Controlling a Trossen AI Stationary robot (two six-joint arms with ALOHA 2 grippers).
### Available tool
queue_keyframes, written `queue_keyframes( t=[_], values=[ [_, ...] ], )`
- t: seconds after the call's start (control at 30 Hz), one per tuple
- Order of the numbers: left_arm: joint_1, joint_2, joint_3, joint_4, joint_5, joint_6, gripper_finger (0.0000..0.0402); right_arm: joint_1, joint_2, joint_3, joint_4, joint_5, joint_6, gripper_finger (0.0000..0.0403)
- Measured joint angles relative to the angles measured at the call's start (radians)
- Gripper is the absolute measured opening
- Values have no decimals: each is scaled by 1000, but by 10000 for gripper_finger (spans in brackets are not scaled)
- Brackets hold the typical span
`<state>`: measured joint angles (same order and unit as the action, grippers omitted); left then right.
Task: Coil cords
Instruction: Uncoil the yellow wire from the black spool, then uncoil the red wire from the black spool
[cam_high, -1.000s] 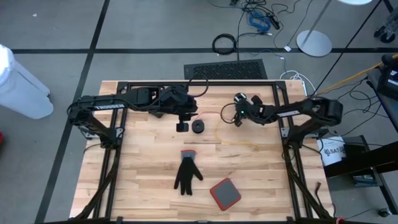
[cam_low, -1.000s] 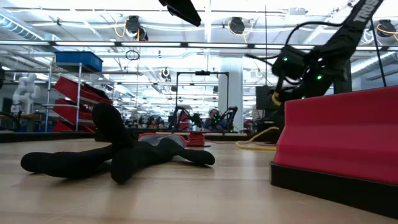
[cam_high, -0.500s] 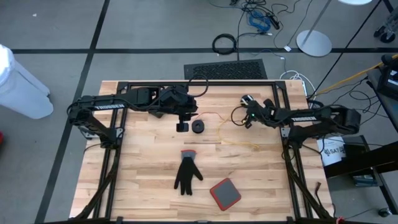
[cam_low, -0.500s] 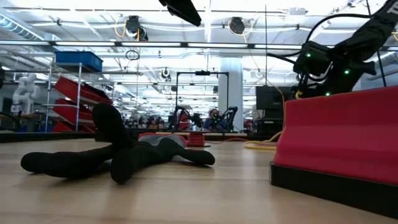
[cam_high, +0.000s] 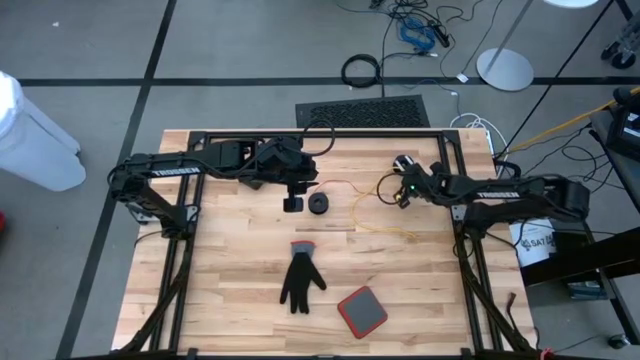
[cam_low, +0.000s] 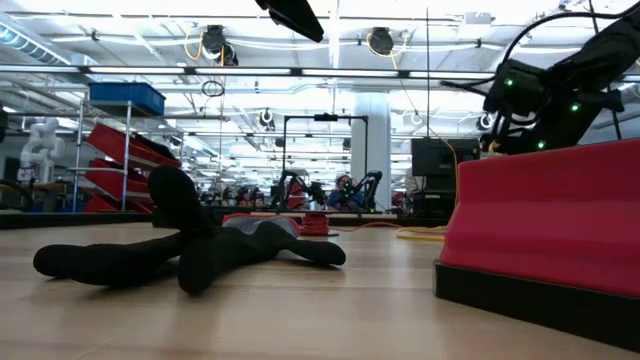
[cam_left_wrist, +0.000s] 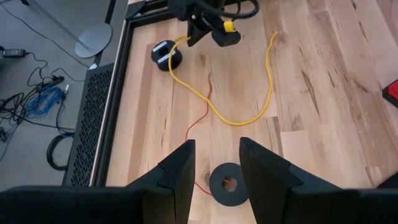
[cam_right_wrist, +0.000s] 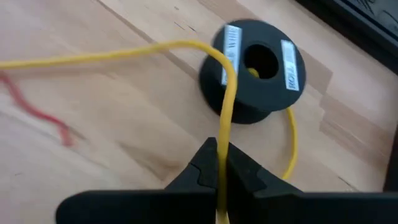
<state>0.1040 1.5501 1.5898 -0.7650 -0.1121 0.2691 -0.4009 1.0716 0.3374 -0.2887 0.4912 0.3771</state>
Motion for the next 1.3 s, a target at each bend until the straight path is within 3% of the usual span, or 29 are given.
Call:
queue_keyframes(
  t=[0.37, 0.57, 0.97, 1.1, 1.3],
  values=[
    [0, 0, 0, 0, 0, 0, 132, 64, -156, 0, -21, -34, 0, 22],
    [0, 0, 0, 3, 0, 0, 132, 100, -230, 2, -48, -61, 4, 56],
    [0, 0, 1, 97, 0, 0, 132, 181, -366, 2, -18, -268, 30, 160],
    [0, 1, 1, 120, 0, 0, 132, 242, -380, 2, 34, -341, 35, 173],
    [0, 1, 1, 130, 0, -1, 132, 359, -380, 2, 155, -360, 8, 172]
  ],
)
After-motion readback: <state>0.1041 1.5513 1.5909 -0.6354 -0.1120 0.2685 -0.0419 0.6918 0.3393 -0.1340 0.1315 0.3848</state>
